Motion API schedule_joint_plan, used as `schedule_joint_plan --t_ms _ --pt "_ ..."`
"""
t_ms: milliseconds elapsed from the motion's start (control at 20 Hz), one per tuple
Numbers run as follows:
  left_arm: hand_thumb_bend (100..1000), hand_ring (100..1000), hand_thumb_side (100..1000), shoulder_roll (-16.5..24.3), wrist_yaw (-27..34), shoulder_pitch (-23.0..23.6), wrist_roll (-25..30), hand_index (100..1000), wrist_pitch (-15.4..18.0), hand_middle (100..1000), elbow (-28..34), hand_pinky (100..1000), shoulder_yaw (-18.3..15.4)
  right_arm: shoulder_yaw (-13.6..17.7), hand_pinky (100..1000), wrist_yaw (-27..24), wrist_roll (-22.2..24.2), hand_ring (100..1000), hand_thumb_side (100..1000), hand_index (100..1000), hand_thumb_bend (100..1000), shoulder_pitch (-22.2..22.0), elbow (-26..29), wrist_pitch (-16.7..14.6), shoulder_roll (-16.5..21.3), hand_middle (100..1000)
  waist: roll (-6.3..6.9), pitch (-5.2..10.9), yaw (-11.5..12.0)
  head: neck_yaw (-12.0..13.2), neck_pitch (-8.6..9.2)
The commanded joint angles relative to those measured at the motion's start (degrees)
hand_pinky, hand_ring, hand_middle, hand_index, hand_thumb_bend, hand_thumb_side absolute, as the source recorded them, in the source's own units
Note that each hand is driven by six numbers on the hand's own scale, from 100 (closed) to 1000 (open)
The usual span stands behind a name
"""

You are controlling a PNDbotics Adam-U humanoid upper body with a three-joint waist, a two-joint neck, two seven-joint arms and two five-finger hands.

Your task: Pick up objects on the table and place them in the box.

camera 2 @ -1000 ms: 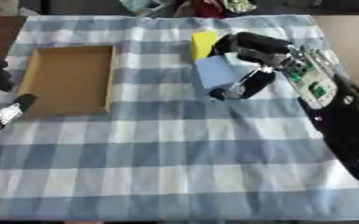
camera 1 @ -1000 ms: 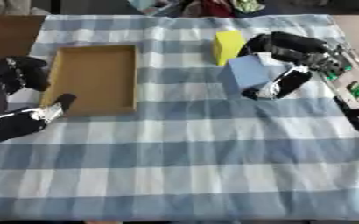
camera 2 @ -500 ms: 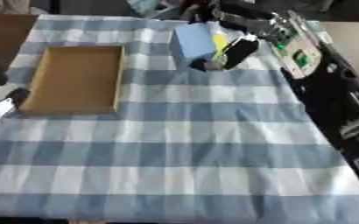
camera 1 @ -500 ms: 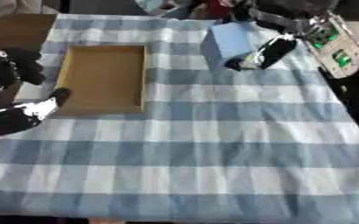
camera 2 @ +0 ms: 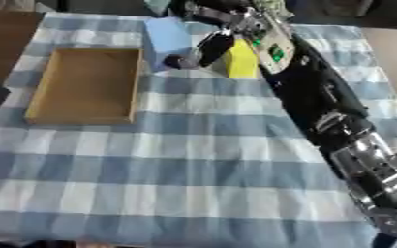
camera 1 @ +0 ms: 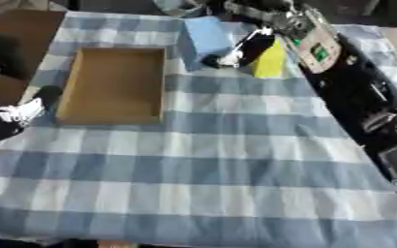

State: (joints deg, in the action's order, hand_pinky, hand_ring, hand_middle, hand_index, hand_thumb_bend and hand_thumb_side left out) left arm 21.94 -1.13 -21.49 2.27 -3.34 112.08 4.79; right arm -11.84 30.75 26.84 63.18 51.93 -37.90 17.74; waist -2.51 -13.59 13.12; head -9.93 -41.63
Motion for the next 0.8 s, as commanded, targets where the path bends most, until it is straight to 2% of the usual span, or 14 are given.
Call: schedule_joint_plan --t_ms 50,600,800 --pt "592 560 116 0.0 0.4 -1.6 0.5 691 0.0 529 1.4 597 0.2 2.0 734 3.4 -1.1 763 463 651 228 2.0 -1.8 0.0 -1.0 565 0.16 0.62 0.8 -1.6 1.23" --pt "598 559 127 -1.5 0.7 -4.4 2.4 692 0.1 529 1.9 596 1.7 5.6 735 16.4 -8.1 772 531 699 229 2.8 -8.7 3.2 -4.7 594 -1.12 -1.41 7.0 -6.6 2.57" --pt "599 559 128 -1.7 0.7 -4.8 2.8 692 0.1 529 2.1 596 1.9 6.2 739 20.8 -10.9 783 568 758 270 2.5 -10.4 3.9 -5.4 638 -1.28 -1.82 8.3 -7.7 2.75"
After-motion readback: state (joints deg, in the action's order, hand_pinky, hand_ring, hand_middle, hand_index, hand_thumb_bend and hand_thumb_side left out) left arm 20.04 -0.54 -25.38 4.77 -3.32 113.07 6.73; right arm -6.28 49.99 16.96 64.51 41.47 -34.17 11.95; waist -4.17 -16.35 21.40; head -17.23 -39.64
